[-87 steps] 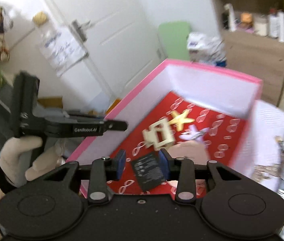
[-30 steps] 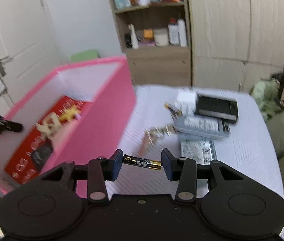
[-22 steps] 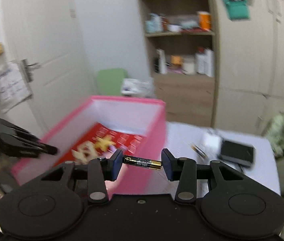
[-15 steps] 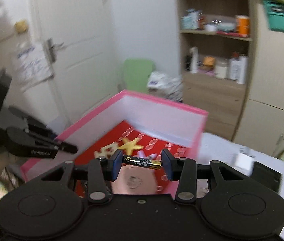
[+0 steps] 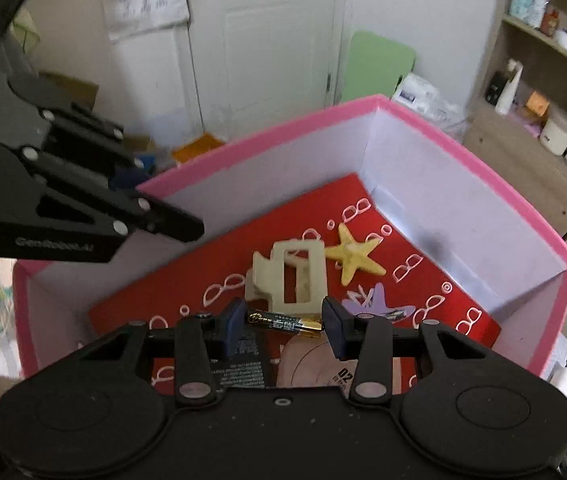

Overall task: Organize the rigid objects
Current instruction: 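Lower the AA battery into the pink box and open the right gripper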

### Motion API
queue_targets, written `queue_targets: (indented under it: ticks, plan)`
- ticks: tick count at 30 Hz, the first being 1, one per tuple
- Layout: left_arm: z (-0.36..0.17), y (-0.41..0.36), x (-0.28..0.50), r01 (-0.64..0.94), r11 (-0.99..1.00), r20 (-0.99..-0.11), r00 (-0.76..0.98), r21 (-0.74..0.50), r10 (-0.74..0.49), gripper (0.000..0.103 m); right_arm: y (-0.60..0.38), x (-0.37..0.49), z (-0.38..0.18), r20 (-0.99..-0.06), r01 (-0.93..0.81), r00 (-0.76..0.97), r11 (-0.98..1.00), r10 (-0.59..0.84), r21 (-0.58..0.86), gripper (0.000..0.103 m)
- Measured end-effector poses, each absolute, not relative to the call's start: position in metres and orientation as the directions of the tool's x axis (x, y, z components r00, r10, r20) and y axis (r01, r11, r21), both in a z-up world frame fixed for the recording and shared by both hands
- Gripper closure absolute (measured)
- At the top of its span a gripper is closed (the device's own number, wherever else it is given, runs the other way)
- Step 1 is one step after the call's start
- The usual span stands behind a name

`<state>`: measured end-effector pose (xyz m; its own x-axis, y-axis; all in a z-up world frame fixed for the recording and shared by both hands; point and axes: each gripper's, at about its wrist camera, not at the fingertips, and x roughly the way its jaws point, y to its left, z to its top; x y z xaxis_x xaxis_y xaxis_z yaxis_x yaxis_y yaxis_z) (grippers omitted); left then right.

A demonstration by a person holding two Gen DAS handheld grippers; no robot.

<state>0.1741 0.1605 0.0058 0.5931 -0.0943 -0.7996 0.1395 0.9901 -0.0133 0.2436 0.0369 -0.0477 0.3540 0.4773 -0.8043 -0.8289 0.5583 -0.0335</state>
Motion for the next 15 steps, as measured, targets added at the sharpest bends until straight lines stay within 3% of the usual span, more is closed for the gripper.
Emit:
queue_targets:
  ticks: [2, 4, 6, 15]
  plan:
    - [0.006, 0.16, 0.174, 0.141, 0.99, -0.8, 0.593, -0.017, -0.098, 0.092, 0.042, 0.24, -0.049, -0.812, -0.818, 0.408, 0.562, 0.417, -0.123, 0.055]
    - [0.005, 0.161, 0.173, 0.138, 0.99, -0.798, 0.595, -0.02, -0.099, 0.092, 0.043, 0.236, -0.047, -0.803, -0.815, 0.434, 0.559, 0.409, -0.156, 0.044]
    - [0.005, 0.162, 0.172, 0.135, 0.99, -0.797, 0.595, -0.029, -0.105, 0.093, 0.033, 0.236, -0.039, -0.777, -0.811, 0.43, 0.575, 0.459, -0.109, 0.04]
    - [0.005, 0.161, 0.173, 0.126, 0.992, -0.799, 0.594, -0.024, -0.095, 0.093, -0.045, 0.226, -0.01, -0.644, -0.689, 0.509, 0.718, 0.572, 0.094, 0.039]
